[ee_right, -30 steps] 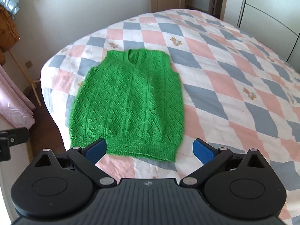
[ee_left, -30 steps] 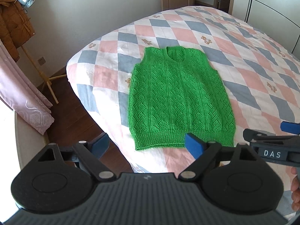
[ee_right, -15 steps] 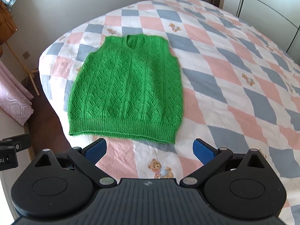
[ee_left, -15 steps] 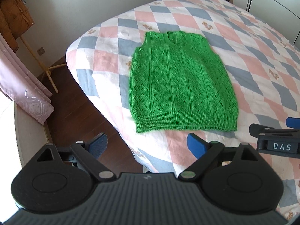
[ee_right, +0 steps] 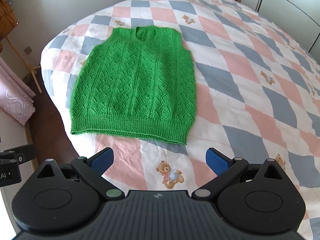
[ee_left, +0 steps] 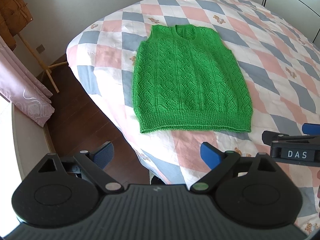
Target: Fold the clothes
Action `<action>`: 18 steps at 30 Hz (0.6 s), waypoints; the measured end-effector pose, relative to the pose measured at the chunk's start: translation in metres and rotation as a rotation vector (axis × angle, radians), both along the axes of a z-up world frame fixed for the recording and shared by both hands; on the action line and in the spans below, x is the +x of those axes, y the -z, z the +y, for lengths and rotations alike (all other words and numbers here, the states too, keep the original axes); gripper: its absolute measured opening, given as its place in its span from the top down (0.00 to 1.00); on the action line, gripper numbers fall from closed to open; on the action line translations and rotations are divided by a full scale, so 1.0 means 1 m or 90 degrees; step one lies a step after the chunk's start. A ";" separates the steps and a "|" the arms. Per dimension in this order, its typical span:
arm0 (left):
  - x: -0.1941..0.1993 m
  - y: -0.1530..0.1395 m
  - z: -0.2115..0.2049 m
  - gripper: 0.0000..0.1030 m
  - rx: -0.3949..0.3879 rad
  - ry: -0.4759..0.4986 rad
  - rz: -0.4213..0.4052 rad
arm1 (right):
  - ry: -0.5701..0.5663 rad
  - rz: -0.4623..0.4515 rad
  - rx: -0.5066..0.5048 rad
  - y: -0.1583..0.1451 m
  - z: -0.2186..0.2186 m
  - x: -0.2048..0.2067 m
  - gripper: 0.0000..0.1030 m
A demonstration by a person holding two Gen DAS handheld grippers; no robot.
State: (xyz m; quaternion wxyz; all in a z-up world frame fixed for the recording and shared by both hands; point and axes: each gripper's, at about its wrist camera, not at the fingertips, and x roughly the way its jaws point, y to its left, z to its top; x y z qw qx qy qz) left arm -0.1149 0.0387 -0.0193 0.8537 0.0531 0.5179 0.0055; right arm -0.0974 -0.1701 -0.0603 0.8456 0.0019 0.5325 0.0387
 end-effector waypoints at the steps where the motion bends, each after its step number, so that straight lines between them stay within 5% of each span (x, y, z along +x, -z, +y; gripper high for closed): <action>1: 0.001 0.000 -0.001 0.10 0.000 0.000 0.000 | 0.000 0.001 0.000 0.000 -0.001 0.001 0.02; 18: 0.025 -0.001 -0.020 0.07 0.002 0.000 -0.002 | 0.005 0.004 0.009 -0.001 -0.019 0.024 0.02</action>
